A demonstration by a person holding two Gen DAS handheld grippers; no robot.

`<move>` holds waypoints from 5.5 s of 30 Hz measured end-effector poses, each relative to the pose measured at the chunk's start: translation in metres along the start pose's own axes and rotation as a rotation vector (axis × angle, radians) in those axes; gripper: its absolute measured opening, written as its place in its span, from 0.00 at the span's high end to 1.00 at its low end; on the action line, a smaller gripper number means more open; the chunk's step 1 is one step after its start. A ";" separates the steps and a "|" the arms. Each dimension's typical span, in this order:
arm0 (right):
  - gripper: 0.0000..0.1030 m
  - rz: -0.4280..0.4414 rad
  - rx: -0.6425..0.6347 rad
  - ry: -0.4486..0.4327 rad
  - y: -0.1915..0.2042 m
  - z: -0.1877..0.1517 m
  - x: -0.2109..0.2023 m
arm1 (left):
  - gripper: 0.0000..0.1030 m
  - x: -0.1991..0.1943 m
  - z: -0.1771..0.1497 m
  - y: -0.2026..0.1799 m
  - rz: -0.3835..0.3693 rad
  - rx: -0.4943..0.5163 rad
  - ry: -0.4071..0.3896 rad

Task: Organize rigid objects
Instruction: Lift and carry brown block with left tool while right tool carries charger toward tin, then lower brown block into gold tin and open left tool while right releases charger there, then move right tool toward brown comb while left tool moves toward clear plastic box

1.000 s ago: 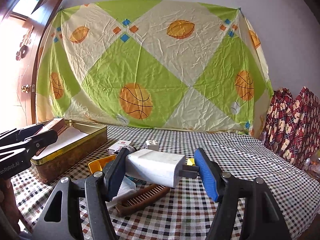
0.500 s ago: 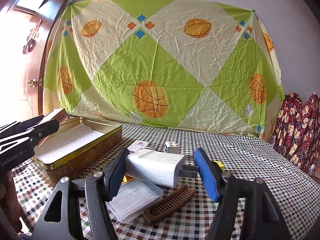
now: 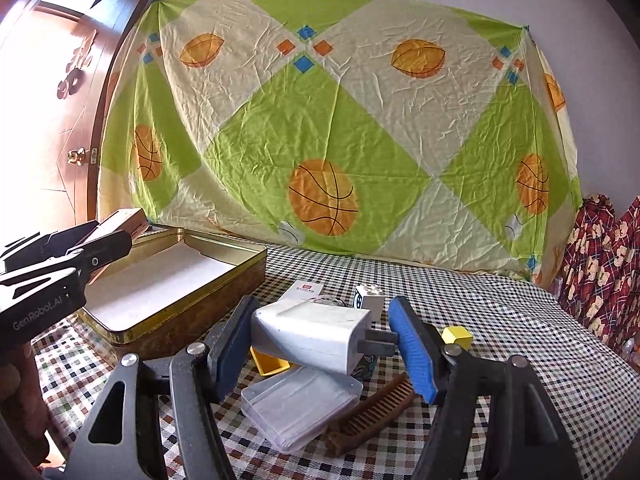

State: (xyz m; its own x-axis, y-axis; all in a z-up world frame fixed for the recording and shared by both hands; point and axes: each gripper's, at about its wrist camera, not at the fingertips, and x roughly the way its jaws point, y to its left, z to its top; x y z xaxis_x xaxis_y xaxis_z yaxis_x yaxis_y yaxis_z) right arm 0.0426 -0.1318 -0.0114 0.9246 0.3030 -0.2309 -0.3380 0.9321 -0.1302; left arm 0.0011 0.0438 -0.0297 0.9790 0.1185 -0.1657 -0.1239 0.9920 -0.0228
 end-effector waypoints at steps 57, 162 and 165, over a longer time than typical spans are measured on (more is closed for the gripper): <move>0.33 0.314 -0.045 0.161 0.070 0.054 0.069 | 0.55 0.060 0.018 0.082 0.042 -0.046 0.287; 0.23 0.123 0.171 0.599 -0.071 -0.036 0.062 | 0.01 0.047 0.014 -0.074 -0.146 0.106 0.304; 0.23 0.051 0.188 0.594 -0.087 -0.037 0.059 | 0.01 0.047 0.013 -0.074 -0.145 0.113 0.309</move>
State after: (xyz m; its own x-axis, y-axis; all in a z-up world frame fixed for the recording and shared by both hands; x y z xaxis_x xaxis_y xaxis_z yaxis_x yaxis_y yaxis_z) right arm 0.1201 -0.2021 -0.0490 0.6345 0.2364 -0.7359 -0.2928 0.9546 0.0543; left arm 0.0584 -0.0238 -0.0229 0.8880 -0.0258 -0.4592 0.0486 0.9981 0.0379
